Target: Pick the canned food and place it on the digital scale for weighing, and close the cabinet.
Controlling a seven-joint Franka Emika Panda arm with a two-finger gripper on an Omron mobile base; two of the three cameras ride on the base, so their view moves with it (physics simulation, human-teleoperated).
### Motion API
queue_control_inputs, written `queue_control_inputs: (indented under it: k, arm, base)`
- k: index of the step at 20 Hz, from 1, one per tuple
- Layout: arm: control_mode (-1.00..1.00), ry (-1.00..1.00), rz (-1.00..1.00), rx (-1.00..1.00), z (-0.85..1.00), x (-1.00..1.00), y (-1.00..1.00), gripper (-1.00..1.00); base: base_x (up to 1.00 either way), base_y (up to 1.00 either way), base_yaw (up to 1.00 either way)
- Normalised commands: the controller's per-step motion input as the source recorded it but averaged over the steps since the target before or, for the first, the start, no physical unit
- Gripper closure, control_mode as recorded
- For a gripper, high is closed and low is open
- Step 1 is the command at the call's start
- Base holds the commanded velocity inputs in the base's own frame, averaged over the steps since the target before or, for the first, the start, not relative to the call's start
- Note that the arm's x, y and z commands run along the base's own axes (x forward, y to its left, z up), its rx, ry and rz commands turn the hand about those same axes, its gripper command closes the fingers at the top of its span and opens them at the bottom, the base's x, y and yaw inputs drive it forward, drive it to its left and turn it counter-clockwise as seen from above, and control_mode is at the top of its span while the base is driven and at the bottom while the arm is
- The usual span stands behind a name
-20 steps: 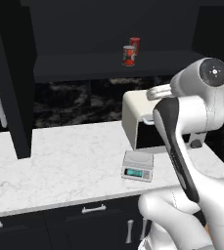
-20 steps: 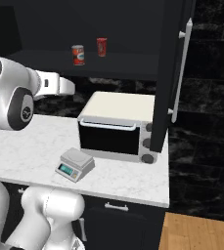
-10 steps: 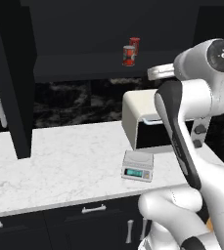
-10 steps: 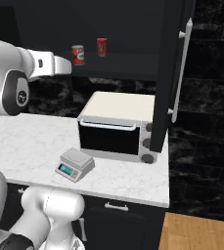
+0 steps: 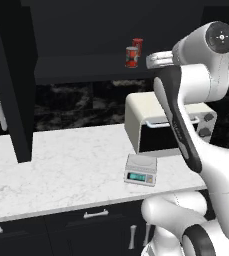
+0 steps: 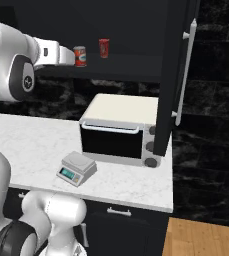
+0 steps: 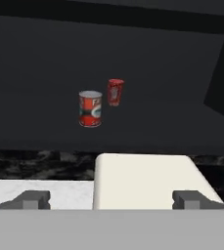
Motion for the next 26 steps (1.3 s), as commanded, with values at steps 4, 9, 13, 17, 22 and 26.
queue_control_inputs:
  k: [4,9,13,17,22,26]
  arm:
    - [-1.00,0.02,0.00,0.09,-0.01,0.62,0.00,-1.00]
    - [-1.00,0.00,0.00,0.05,-0.17,0.69,0.12,-1.00]
    - [-1.00,0.00,0.01,0.07,-0.25,0.78,0.12,-1.00]
    - [-1.00,0.03,0.01,0.02,-0.06,0.60,0.00,-1.00]
    - [-1.00,0.02,0.00,0.00,0.00,0.44,0.00,-1.00]
    - [-1.00,0.00,0.00,0.00,0.00,0.33,0.03,-1.00]
  base:
    - [0.00,0.00,0.00]
    - [0.00,0.00,0.00]
    - [0.00,0.00,0.00]
    - [0.00,0.00,0.00]
    - [0.00,0.00,0.00]
    - [0.00,0.00,0.00]
